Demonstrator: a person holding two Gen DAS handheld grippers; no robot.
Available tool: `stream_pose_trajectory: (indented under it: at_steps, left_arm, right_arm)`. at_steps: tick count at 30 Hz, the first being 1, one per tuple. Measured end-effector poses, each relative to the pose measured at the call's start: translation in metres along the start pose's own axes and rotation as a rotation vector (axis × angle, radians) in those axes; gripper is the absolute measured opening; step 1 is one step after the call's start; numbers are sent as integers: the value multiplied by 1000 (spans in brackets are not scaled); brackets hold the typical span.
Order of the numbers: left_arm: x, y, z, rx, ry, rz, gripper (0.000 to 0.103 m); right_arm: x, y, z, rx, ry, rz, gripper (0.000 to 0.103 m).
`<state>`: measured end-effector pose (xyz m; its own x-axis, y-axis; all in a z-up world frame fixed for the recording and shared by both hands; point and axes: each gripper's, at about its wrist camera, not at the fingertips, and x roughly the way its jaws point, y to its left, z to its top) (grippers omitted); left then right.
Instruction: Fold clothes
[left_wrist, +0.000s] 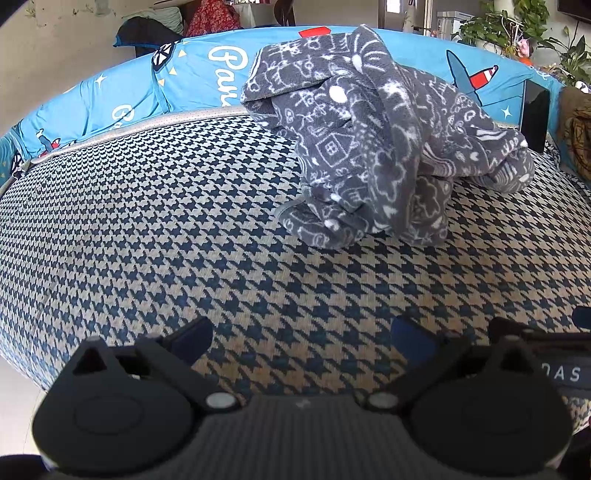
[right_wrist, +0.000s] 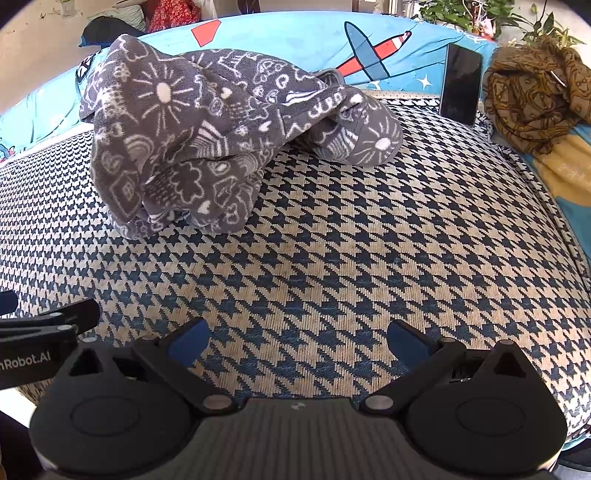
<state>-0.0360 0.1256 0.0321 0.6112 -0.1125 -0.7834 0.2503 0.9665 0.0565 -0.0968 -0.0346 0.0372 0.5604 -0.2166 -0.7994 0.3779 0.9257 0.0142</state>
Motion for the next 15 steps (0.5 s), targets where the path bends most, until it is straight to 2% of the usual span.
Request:
stream_pose_trajectory:
  at_steps: [15]
  left_arm:
    - [1, 3, 2, -21, -10, -2, 103]
  right_arm:
    - [-5, -1, 1, 22, -13, 8, 103]
